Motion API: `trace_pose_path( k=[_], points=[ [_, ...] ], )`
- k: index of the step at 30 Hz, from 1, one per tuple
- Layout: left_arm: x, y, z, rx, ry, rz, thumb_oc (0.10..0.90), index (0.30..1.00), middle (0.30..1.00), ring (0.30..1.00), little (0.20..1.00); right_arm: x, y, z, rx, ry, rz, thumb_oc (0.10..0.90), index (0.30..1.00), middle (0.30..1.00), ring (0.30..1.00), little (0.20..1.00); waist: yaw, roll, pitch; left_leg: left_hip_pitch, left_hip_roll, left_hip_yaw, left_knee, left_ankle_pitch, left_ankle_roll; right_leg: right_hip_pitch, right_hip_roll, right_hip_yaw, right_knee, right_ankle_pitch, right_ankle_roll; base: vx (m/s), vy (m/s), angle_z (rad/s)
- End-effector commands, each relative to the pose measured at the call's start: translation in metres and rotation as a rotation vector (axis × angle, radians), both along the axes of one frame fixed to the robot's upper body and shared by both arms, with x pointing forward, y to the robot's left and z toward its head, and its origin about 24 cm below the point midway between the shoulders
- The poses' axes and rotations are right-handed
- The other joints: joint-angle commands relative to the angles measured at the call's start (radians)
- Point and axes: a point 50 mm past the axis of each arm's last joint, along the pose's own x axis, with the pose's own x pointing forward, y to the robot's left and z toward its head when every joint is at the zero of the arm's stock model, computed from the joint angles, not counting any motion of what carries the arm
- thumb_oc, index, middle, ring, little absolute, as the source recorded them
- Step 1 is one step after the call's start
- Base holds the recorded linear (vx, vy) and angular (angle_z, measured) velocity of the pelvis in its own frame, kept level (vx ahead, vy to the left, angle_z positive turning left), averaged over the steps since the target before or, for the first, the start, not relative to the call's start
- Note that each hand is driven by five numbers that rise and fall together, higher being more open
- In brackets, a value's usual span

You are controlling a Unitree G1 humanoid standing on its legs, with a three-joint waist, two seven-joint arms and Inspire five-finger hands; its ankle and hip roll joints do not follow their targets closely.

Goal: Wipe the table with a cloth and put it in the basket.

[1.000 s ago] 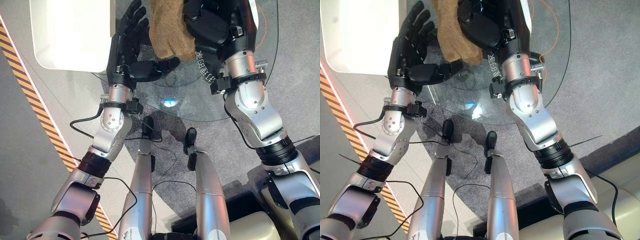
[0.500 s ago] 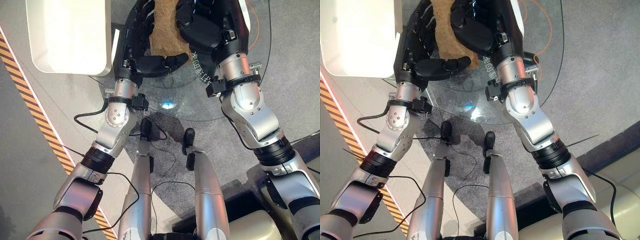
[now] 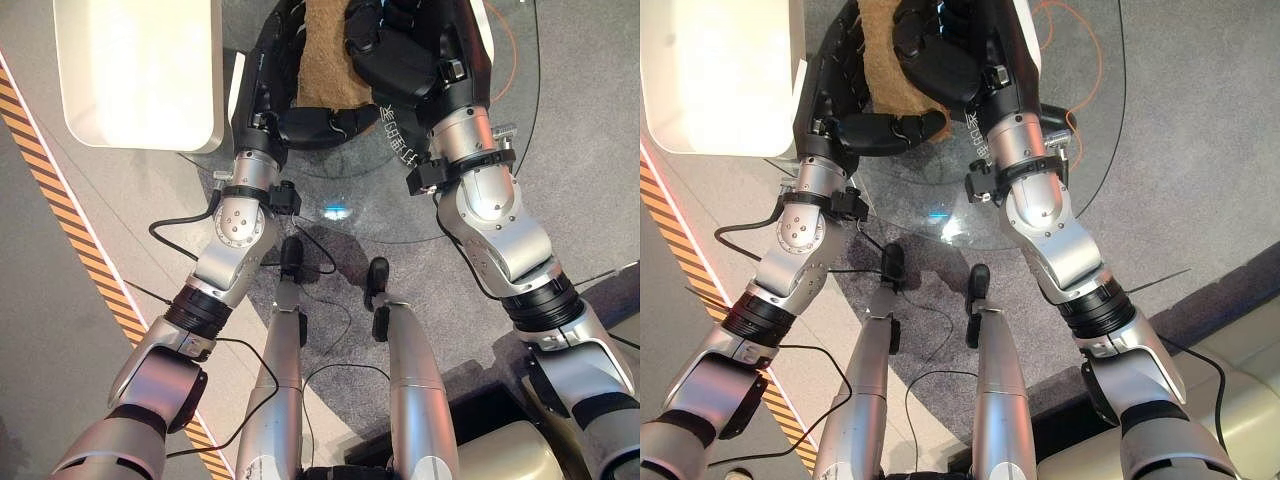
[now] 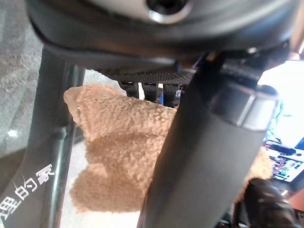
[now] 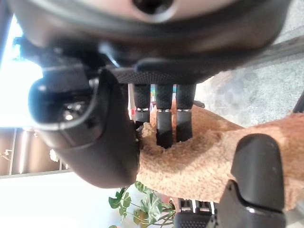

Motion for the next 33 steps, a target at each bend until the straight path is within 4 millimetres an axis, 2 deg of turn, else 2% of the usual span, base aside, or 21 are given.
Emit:
trace_pose_path(
  k=[1, 21, 23, 25, 26, 27, 28, 33],
  points=[
    [-0.019, -0.022, 0.055, -0.007, -0.255, -0.073, 0.800, 0.900, 0.900, 0.900, 0.900, -0.089, 0.027, 0.094, 0.104, -0.534, 0.324, 0.100, 0.300, 0.300, 0.300, 0.200, 0.005, -0.044, -0.026, 0.080, -0.067, 0.130, 0.099, -0.141, 0.107, 0.117, 0.078, -0.006, -0.236, 0.142, 0.030, 0.00, 0.000, 0.00],
    [-0.015, -0.018, 0.052, -0.008, -0.255, -0.044, 0.800, 0.900, 0.900, 0.900, 0.900, -0.096, 0.034, 0.095, 0.093, -0.532, 0.399, 0.100, 0.300, 0.300, 0.300, 0.200, 0.007, -0.048, -0.026, 0.072, -0.062, 0.126, 0.112, -0.144, 0.104, 0.114, 0.080, -0.001, -0.223, 0.135, 0.026, 0.00, 0.000, 0.00],
    [-0.015, -0.019, 0.051, -0.008, -0.257, -0.045, 0.696, 0.811, 0.811, 0.811, 0.796, -0.096, 0.034, 0.094, 0.093, -0.532, 0.404, 0.100, 0.300, 0.300, 0.300, 0.200, 0.007, -0.048, -0.026, 0.070, -0.062, 0.125, 0.113, -0.144, 0.104, 0.112, 0.079, -0.002, -0.222, 0.134, 0.026, 0.00, 0.000, 0.00],
    [-0.015, -0.019, 0.052, -0.010, -0.261, -0.048, 0.402, 0.559, 0.559, 0.559, 0.502, -0.096, 0.035, 0.094, 0.093, -0.528, 0.417, 0.100, 0.300, 0.300, 0.300, 0.200, 0.007, -0.048, -0.026, 0.069, -0.062, 0.125, 0.114, -0.144, 0.104, 0.110, 0.080, -0.002, -0.220, 0.134, 0.026, 0.00, 0.000, 0.00],
    [-0.015, -0.019, 0.052, -0.010, -0.263, -0.047, 0.298, 0.469, 0.469, 0.469, 0.398, -0.096, 0.036, 0.094, 0.092, -0.527, 0.420, 0.100, 0.300, 0.300, 0.300, 0.200, 0.007, -0.048, -0.026, 0.069, -0.062, 0.124, 0.114, -0.144, 0.104, 0.110, 0.080, -0.002, -0.220, 0.134, 0.026, 0.00, 0.000, 0.00],
    [-0.015, -0.019, 0.052, -0.010, -0.265, -0.047, 0.251, 0.429, 0.429, 0.429, 0.351, -0.096, 0.036, 0.093, 0.091, -0.527, 0.423, 0.100, 0.300, 0.300, 0.300, 0.200, 0.007, -0.049, -0.026, 0.069, -0.061, 0.124, 0.114, -0.144, 0.103, 0.110, 0.080, -0.001, -0.220, 0.134, 0.027, 0.00, 0.000, 0.00],
    [-0.015, -0.020, 0.052, -0.013, -0.267, -0.051, 0.100, 0.300, 0.300, 0.300, 0.200, -0.097, 0.037, 0.094, 0.090, -0.527, 0.426, 0.100, 0.300, 0.300, 0.300, 0.200, 0.006, -0.048, -0.026, 0.068, -0.061, 0.124, 0.114, -0.144, 0.103, 0.110, 0.081, -0.001, -0.220, 0.134, 0.026, 0.00, 0.000, 0.00],
    [-0.016, -0.022, 0.053, -0.013, -0.271, -0.059, 0.100, 0.300, 0.300, 0.300, 0.200, -0.097, 0.038, 0.092, 0.089, -0.521, 0.442, 0.100, 0.300, 0.300, 0.300, 0.200, 0.004, -0.049, -0.026, 0.063, -0.061, 0.124, 0.119, -0.145, 0.102, 0.107, 0.083, 0.003, -0.218, 0.133, 0.026, 0.00, 0.000, 0.00]
  ],
)
